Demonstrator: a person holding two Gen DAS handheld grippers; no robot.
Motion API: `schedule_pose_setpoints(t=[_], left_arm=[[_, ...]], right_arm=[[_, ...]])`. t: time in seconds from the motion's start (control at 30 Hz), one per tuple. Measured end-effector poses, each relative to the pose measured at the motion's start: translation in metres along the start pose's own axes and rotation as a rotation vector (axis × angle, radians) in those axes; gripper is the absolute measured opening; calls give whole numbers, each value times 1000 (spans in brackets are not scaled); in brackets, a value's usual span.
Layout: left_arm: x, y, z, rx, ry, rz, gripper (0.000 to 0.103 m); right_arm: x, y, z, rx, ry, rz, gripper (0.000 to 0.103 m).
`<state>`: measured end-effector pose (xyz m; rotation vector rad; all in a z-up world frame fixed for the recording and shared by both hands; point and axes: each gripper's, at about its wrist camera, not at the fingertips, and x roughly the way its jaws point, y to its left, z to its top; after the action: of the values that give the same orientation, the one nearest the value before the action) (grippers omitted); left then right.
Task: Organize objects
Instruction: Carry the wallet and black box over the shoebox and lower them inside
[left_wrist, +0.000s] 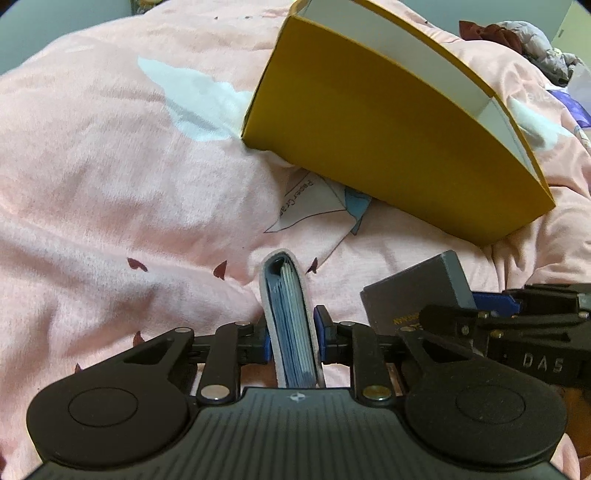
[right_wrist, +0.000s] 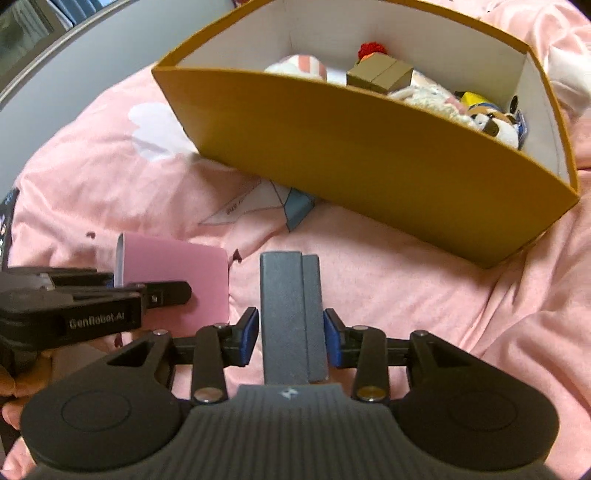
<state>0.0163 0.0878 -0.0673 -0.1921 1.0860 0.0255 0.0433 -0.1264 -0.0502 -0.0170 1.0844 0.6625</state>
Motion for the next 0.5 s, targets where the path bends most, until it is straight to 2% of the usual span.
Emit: schedule_pose_setpoints(t=[0.03,0.3,0.5], left_arm=[[-2,-2,0,7,-5,0,23],[-39,-7,0,36,-68,-38,22],[-68,-12,10,46,-115,-68,21]], right_arm=[[-2,0,1,1,-7,-1,38],[-4,6,4,-23,-31,-8,37],[-29,14,12,-40,-102,-3,37]])
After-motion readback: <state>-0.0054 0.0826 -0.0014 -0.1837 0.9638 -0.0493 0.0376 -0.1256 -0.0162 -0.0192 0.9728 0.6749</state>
